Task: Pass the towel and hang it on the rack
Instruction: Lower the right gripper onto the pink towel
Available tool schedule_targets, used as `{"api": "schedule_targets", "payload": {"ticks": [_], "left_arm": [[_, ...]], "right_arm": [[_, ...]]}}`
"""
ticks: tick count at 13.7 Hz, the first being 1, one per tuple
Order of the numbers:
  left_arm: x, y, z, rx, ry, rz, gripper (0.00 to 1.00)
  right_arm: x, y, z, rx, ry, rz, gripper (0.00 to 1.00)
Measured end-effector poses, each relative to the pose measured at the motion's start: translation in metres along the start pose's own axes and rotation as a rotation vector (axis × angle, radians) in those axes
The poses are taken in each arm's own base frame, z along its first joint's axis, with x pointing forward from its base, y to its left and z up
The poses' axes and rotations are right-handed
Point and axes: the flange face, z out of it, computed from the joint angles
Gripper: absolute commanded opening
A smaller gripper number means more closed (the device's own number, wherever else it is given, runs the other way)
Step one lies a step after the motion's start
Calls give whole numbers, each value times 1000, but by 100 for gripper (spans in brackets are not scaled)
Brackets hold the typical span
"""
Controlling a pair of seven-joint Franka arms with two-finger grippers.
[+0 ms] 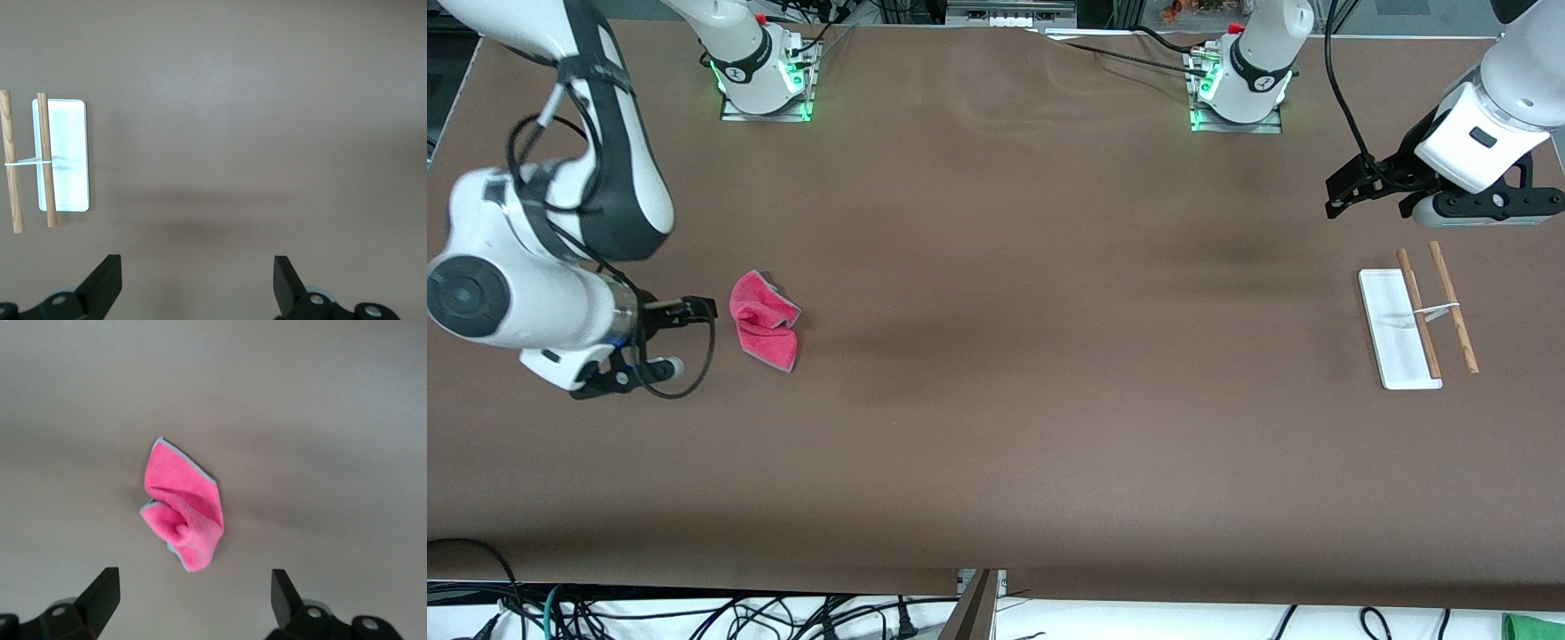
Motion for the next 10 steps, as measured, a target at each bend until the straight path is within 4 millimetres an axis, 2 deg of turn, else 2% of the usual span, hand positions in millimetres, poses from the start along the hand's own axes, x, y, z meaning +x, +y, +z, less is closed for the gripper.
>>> {"api": "schedule_targets", "payload": {"ticks": [2, 5, 6, 10], "left_arm": [[0, 0, 0, 0, 0, 0, 100], [0, 0, 0, 0, 0, 0, 100], [0, 0, 0, 0, 0, 0, 100], [0, 0, 0, 0, 0, 0, 100]], "right_arm": [[9, -17, 16, -5, -13, -27, 100], [19, -56, 29, -42, -22, -85, 100], [21, -60, 34, -49, -25, -93, 100], [31, -57, 56, -112, -40, -111, 100]]}}
